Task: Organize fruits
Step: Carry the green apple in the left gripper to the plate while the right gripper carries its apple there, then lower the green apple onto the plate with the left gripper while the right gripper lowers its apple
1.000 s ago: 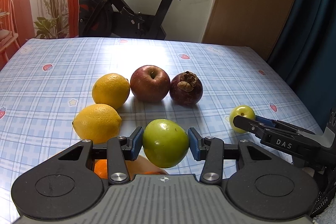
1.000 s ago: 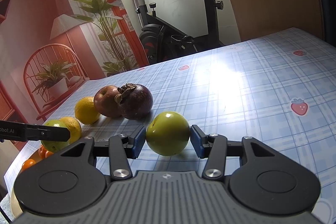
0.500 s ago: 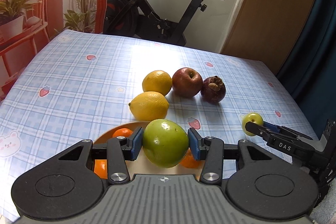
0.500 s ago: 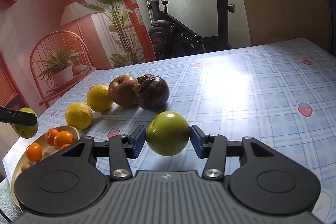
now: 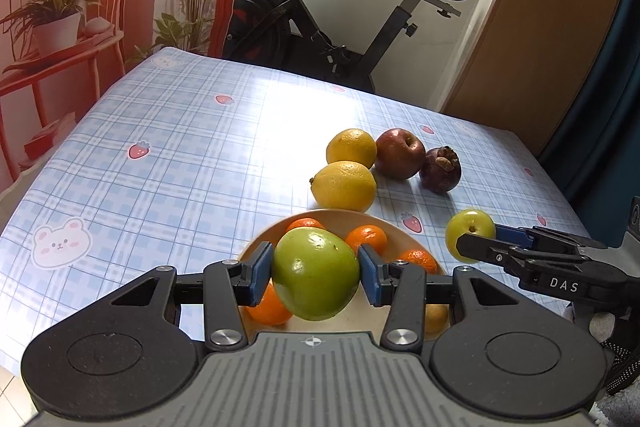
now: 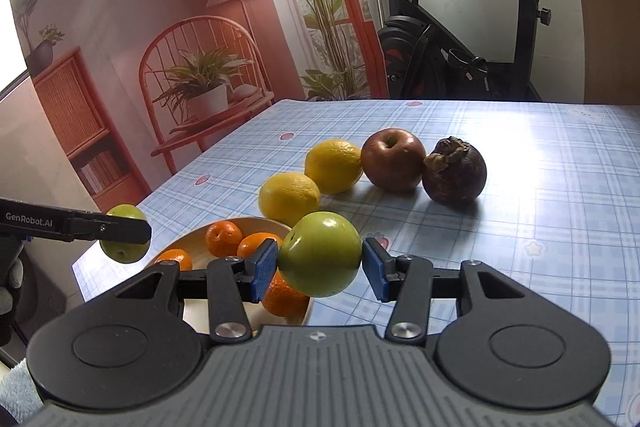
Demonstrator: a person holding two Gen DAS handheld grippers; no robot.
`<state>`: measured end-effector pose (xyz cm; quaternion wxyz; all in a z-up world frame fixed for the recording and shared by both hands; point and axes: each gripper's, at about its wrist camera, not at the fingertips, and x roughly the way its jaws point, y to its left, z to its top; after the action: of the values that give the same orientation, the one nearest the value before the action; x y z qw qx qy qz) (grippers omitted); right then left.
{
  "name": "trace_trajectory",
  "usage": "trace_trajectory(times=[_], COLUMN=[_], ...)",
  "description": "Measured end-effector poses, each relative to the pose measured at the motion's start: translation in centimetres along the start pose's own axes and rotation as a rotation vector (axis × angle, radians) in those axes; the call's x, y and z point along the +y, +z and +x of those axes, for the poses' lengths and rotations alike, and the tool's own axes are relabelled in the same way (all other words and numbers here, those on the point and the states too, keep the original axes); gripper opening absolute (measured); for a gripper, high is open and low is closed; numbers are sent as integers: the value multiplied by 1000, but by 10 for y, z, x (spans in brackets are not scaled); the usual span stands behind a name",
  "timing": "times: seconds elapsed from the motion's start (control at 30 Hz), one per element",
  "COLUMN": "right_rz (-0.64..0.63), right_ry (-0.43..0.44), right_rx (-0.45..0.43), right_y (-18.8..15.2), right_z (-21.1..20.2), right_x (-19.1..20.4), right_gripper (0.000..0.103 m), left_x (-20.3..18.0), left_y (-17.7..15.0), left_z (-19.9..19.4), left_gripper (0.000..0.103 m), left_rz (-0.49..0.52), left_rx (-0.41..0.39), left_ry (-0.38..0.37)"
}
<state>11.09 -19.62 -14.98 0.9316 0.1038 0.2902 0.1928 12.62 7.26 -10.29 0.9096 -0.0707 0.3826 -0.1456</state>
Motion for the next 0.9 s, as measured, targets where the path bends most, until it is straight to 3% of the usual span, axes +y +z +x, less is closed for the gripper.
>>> trace_trajectory(times=[0.43, 0.9], right_rz=[-162, -139], right_ry=[58, 74], right_rx=[85, 135], right_y=[7, -9], right_z=[29, -1], right_x=[40, 42], right_gripper=[49, 49], left_x=[19, -12], left_y=[-1, -33], left_z=[15, 2], left_gripper=[48, 48], left_rz=[-29, 40], left_rx=[9, 60], left_ry=[-13, -74])
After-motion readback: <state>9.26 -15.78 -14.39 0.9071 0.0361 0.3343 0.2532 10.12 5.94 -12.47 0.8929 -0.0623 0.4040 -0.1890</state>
